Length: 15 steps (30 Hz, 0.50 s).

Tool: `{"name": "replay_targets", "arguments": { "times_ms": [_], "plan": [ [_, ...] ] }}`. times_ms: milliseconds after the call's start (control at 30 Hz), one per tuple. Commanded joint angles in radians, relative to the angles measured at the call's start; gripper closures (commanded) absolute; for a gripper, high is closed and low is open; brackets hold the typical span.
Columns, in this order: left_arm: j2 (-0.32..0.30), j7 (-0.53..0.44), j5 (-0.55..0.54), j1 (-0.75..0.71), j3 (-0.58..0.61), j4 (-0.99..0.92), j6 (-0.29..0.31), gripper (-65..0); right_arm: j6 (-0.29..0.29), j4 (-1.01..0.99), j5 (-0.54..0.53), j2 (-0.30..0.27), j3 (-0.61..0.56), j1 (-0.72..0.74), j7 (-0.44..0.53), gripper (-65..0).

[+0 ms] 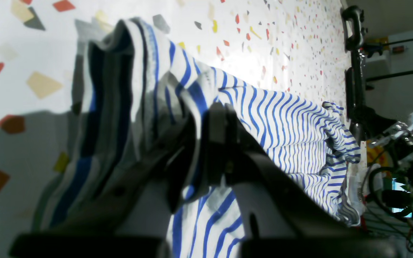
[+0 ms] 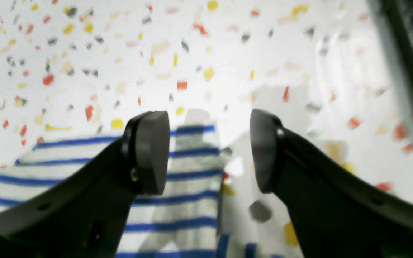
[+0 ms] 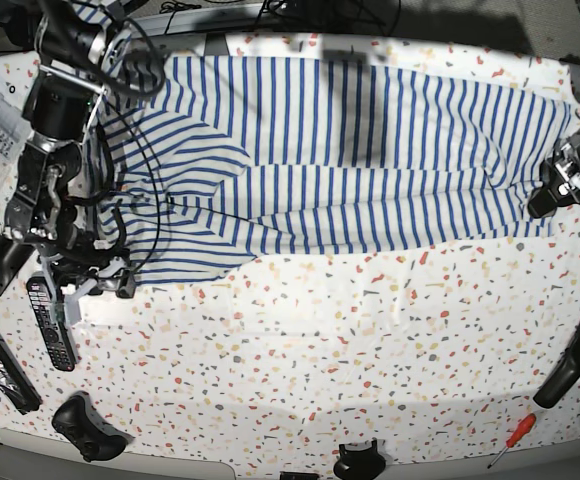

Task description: Layout the t-shirt on the table in an organized manner, then fold the t-shirt properly

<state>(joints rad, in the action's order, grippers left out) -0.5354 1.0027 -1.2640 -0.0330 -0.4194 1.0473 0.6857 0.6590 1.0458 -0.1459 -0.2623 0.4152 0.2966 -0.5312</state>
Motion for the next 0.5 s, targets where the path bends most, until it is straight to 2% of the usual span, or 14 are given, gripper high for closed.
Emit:
{"name": "replay_targets", "arguments": {
  "times_ms": [0,167,300,400,467],
  "plan": [
    [-0.025,-0.009,-0.028,0.011,-0.008,0.016,0.012,0.0,0.006,-0.005,-0.009,-0.012,0.003,0.024,0.024,-34.2],
    [-0.025,-0.01,-0.028,0.011,-0.008,0.016,0.012,0.0,-0.003,-0.113,0.013,-0.014,0.002,0.025,0.051,-34.2],
    [-0.025,-0.03,-0.028,0.01,-0.008,0.016,0.012,0.0,-0.003,-0.125,0.013,-0.015,0.003,0.025,0.052,-34.0],
    [-0.025,-0.032,-0.028,0.011,-0.008,0.016,0.012,0.0,-0.003,-0.125,0.013,-0.018,0.002,0.045,0.019,-34.0],
    [-0.025,-0.032,-0.028,0.011,-0.008,0.016,0.012,0.0,-0.002,-0.125,0.012,-0.018,0.002,0.05,0.01,-30.1]
  ]
}}
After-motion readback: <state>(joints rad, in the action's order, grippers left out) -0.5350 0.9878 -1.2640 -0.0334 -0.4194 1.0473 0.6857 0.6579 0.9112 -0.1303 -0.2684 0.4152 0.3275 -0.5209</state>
